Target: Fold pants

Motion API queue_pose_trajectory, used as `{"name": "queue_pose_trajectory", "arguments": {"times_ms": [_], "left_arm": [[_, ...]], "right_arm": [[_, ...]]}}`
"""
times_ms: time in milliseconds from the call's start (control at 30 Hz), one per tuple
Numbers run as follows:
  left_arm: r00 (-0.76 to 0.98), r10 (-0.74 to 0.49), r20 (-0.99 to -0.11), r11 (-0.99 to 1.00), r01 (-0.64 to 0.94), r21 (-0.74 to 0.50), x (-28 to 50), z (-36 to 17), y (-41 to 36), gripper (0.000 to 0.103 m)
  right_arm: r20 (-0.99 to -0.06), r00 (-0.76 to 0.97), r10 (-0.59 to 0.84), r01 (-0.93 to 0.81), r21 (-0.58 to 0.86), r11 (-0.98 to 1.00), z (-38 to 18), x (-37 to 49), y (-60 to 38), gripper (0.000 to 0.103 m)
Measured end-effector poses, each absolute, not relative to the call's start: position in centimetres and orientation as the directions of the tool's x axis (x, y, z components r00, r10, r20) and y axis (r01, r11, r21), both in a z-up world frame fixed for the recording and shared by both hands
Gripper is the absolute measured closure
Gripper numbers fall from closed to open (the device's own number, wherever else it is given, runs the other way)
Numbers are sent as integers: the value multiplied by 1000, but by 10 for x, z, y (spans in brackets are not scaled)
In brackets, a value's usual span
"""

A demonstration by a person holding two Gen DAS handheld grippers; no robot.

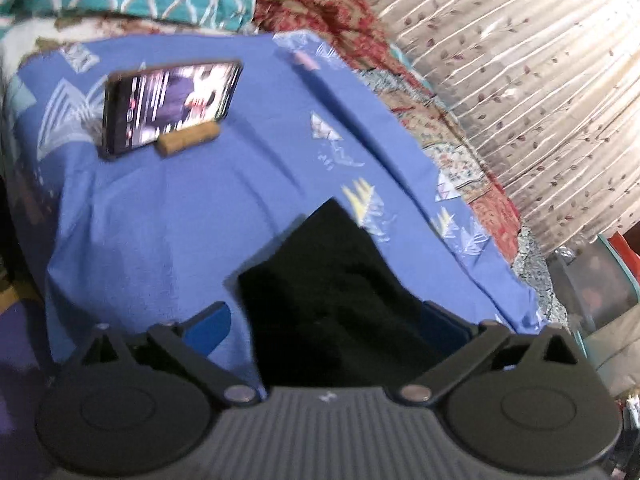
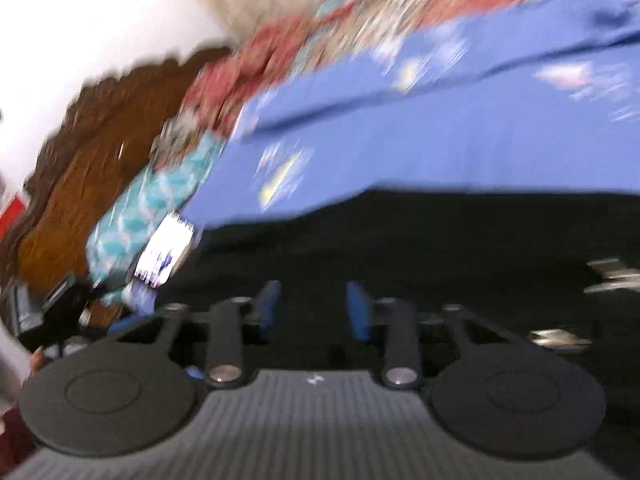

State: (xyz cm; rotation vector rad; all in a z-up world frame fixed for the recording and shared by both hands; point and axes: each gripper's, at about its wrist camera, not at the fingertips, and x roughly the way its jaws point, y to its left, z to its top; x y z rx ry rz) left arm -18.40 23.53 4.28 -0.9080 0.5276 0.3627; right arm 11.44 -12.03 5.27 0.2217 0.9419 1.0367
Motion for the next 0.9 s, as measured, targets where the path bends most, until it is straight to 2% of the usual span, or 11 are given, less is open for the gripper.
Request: {"name": "queue_pose_trajectory", "arguments": {"times_ms": [100, 200, 267, 300, 367, 400, 500, 633, 733, 900], "left_arm": [[804, 41, -593, 552, -513, -657, -170, 24, 245, 0], [807, 24, -590, 553, -502, -664, -162, 11, 251, 1], [812, 34, -582, 571, -494, -656, -158, 8, 251, 6], [817, 42, -575, 590, -485, -646, -157, 8, 250, 28], [816, 38, -576, 618, -473, -629, -155, 10, 249, 63], [827, 15, -562, 612, -452, -649, -154, 10, 250, 70], [867, -11, -498, 641, -376, -670, -157, 24, 238, 74], [889, -63, -453, 791, -232, -566, -144, 52, 196, 74], [886, -102, -452, 867, -143, -477, -132, 65, 162, 73], [856, -234, -461, 904, 17, -427, -113, 70, 110, 73]], "right_arm": [[-609, 56, 791, -638, 587, 498, 42, 112, -62, 84], [-641, -40, 767, -585, 637, 502, 31, 117, -7, 84], [-658, -84, 749, -522, 669, 530, 21, 126, 21, 84], [-665, -102, 740, -483, 684, 547, 15, 129, 30, 84], [-683, -127, 719, -414, 695, 587, 1, 133, 44, 84], [-698, -128, 705, -389, 689, 612, -6, 135, 51, 89], [-703, -104, 704, -366, 685, 630, -8, 135, 57, 92], [-695, -110, 710, -377, 691, 617, -5, 134, 52, 92], [-636, -121, 762, -289, 757, 586, -10, 140, 33, 86], [-546, -9, 838, -186, 824, 535, -4, 153, -37, 83]]}}
